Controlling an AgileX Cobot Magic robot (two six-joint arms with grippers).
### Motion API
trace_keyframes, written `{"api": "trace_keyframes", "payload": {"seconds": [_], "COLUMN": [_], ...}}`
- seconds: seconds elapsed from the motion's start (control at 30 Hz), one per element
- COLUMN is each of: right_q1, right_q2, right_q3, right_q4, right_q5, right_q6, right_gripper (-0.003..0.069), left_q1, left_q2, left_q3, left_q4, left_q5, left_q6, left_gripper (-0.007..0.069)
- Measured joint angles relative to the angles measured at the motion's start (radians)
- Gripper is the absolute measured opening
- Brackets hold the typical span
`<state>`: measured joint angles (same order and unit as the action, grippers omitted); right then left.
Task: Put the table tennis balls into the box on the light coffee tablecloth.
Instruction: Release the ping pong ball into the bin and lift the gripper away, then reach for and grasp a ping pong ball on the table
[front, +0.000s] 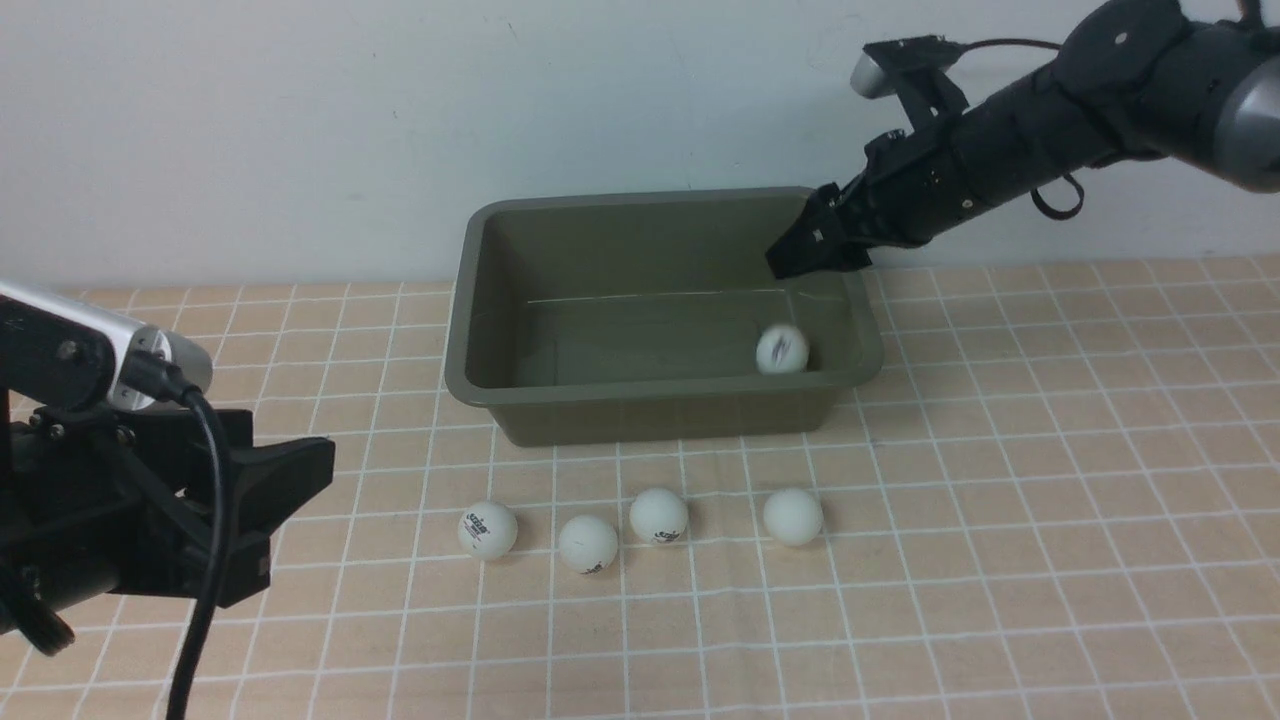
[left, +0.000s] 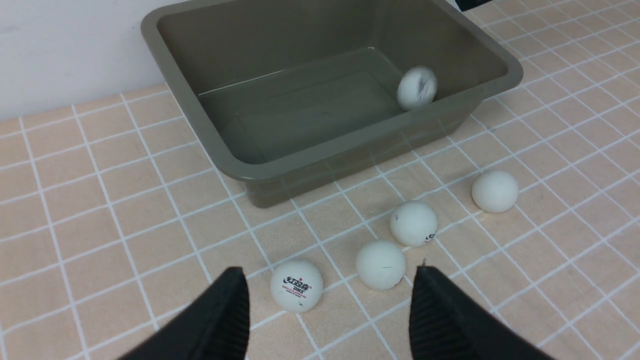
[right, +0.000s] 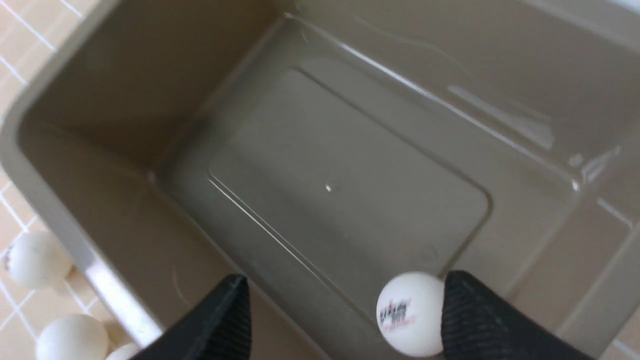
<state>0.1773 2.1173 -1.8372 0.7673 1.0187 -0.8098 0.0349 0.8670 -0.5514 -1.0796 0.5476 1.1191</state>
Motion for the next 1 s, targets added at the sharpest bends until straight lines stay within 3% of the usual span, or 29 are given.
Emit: {"api": "trace_keyframes", "payload": {"seconds": [0.17,0.43,0.73,1.0], "right_q1": [0.000,0.000,0.000,0.000], "right_q2": [-0.041,-0.195,-0.326,-0.446], "right_q3": [-0.096,-0.141,-0.145,-0.064], "right_q4": [-0.118,-0.457,-0.451,-0.446], "right_q5": [0.076,0.149,0.241,0.244], "right_q6": [0.010,0.193,0.383,0.452], "right_gripper": [0.0476,0.0476,0.0435,0.0379], "left_q1": [0.000,0.000,0.000,0.000], "left_q2": [0.000,0.000,0.000,0.000], "left_q3": [0.000,0.000,0.000,0.000], "left_q4": [0.000,0.000,0.000,0.000], "left_q5": [0.010,0.020,0.020,0.021], "left_q6": [0.000,0.000,0.000,0.001], "left_gripper": [0.0362,0.0362,0.0362,0.0362]}}
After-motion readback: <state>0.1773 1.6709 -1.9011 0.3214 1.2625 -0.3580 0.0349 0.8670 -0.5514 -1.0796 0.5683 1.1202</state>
